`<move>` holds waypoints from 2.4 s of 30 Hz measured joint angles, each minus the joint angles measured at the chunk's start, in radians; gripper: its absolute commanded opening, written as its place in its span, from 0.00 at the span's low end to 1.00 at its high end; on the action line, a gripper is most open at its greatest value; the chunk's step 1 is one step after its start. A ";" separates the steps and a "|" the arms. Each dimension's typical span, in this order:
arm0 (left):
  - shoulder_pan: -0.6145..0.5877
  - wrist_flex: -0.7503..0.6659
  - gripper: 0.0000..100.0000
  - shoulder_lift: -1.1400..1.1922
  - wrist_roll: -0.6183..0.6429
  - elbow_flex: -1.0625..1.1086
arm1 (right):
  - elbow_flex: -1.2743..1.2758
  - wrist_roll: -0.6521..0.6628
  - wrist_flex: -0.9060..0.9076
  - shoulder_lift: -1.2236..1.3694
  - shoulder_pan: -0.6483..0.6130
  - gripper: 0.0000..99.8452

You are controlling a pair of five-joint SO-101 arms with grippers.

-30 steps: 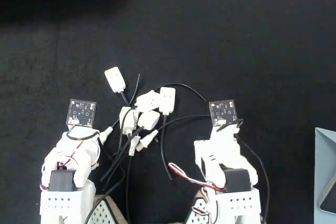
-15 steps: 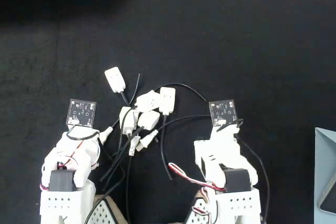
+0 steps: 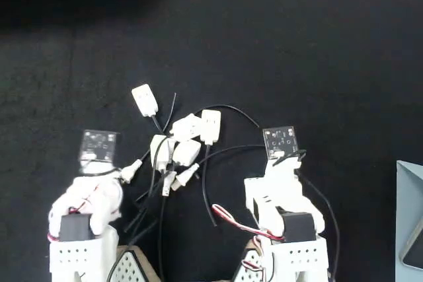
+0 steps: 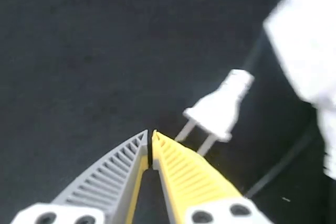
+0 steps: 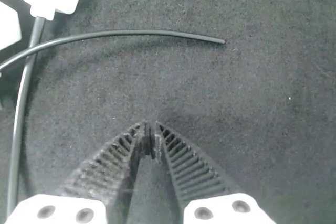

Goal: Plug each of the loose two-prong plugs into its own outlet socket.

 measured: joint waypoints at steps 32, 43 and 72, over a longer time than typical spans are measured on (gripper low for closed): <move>-0.304 -0.118 0.03 -0.006 0.000 -0.002 | -0.847 -0.307 -0.064 1.013 -0.408 0.02; -0.304 -0.175 0.03 -0.006 0.000 0.000 | -0.934 -0.477 -0.141 1.421 -0.615 0.10; -0.304 -0.175 0.03 -0.006 0.000 0.000 | -0.962 -0.631 -0.288 1.695 -0.641 0.13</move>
